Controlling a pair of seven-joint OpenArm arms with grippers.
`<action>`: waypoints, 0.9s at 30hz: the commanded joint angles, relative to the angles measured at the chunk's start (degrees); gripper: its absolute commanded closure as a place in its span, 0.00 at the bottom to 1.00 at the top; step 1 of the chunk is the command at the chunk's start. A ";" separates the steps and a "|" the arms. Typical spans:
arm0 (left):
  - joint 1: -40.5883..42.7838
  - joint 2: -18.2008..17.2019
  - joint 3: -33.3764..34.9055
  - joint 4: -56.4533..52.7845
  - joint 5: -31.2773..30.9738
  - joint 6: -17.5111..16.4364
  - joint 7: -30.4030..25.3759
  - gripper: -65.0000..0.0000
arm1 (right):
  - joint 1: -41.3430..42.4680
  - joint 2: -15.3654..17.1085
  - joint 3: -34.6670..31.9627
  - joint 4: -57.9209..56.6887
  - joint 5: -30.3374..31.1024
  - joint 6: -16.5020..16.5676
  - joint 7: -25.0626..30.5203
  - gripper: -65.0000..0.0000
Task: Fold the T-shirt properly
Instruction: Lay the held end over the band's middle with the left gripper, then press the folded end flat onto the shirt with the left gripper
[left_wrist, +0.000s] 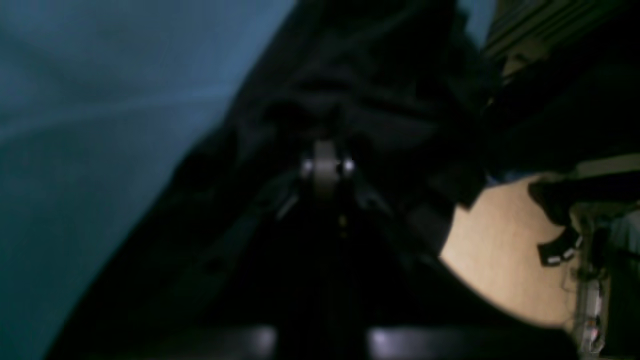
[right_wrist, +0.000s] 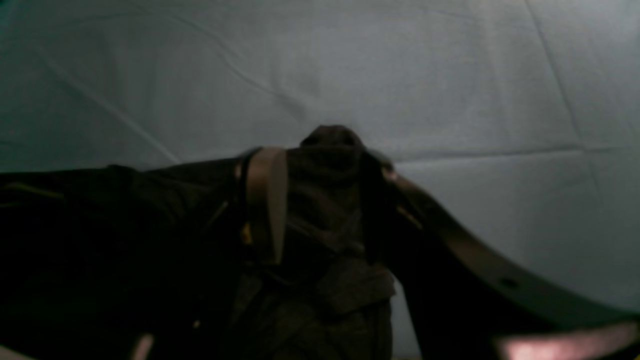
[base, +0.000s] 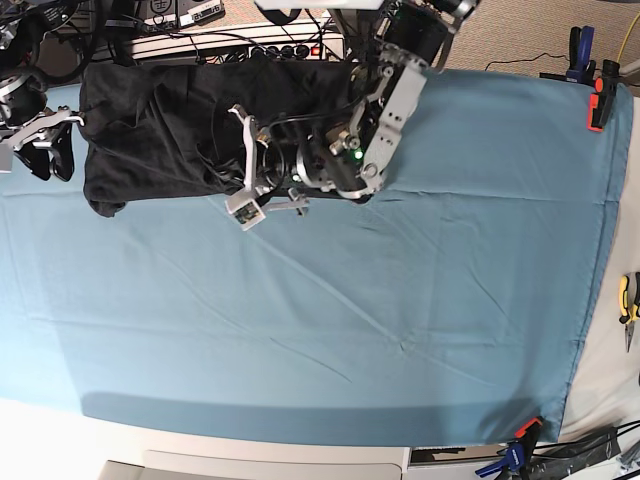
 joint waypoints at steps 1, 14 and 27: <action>-1.33 1.43 0.28 -0.13 -0.74 -0.11 -2.25 1.00 | 0.00 1.11 0.33 0.83 1.03 0.06 1.70 0.62; -8.28 1.43 0.15 -5.18 -6.67 1.55 -0.02 1.00 | 0.00 1.11 0.33 0.83 1.03 0.06 1.75 0.62; -9.35 -0.48 -7.34 -3.76 -10.60 2.32 10.43 1.00 | 0.00 1.14 0.33 0.83 1.03 0.06 1.73 0.62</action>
